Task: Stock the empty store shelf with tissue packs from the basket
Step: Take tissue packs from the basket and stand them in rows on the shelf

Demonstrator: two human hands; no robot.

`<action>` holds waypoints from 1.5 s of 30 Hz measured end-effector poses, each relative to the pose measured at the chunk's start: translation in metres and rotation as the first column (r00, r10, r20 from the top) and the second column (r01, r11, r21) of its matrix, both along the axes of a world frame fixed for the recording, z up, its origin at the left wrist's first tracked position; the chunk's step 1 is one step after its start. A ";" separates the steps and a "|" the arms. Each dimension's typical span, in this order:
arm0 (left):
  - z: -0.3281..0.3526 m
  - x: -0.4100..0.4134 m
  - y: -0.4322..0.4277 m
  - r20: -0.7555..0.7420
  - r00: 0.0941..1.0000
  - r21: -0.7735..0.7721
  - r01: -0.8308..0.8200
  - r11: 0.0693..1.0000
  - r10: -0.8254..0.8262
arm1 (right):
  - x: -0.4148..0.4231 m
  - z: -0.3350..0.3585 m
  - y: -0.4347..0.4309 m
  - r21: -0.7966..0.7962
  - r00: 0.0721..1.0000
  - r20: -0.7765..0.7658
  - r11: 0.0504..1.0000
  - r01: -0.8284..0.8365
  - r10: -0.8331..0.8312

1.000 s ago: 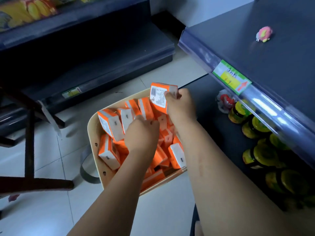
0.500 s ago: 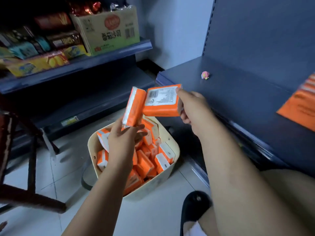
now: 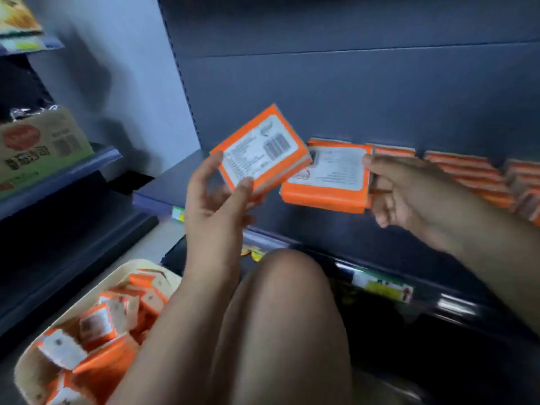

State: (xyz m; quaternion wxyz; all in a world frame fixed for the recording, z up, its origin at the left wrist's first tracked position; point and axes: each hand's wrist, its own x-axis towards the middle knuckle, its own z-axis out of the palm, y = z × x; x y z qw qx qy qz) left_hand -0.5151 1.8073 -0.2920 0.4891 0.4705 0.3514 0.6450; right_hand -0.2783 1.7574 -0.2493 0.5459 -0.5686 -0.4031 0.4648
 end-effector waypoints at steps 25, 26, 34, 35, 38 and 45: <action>-0.038 0.242 -0.046 -0.015 0.811 -0.085 0.582 0.809 -0.585 | 0.176 -0.010 -0.153 0.090 0.812 -0.027 0.807 0.583 -0.583; -0.037 0.243 -0.050 -0.007 0.801 -0.107 0.595 0.797 -0.599 | 0.178 -0.012 -0.153 0.106 0.805 0.005 0.801 0.589 -0.593; -0.023 0.256 -0.061 0.134 0.794 -0.192 0.608 0.770 -0.594 | 0.186 -0.011 -0.159 0.222 0.818 0.048 0.804 0.551 -0.573; -0.022 0.258 -0.061 0.145 0.796 -0.198 0.605 0.771 -0.588 | 0.188 -0.011 -0.161 0.225 0.819 0.058 0.807 0.546 -0.571; -0.018 0.267 -0.059 0.166 0.774 -0.217 0.633 0.743 -0.610 | 0.196 -0.007 -0.165 0.204 0.811 0.144 0.819 0.537 -0.567; -0.008 0.298 -0.049 0.086 0.668 -0.240 0.734 0.636 -0.739 | 0.224 -0.003 -0.174 0.117 0.691 0.429 0.794 0.597 -0.583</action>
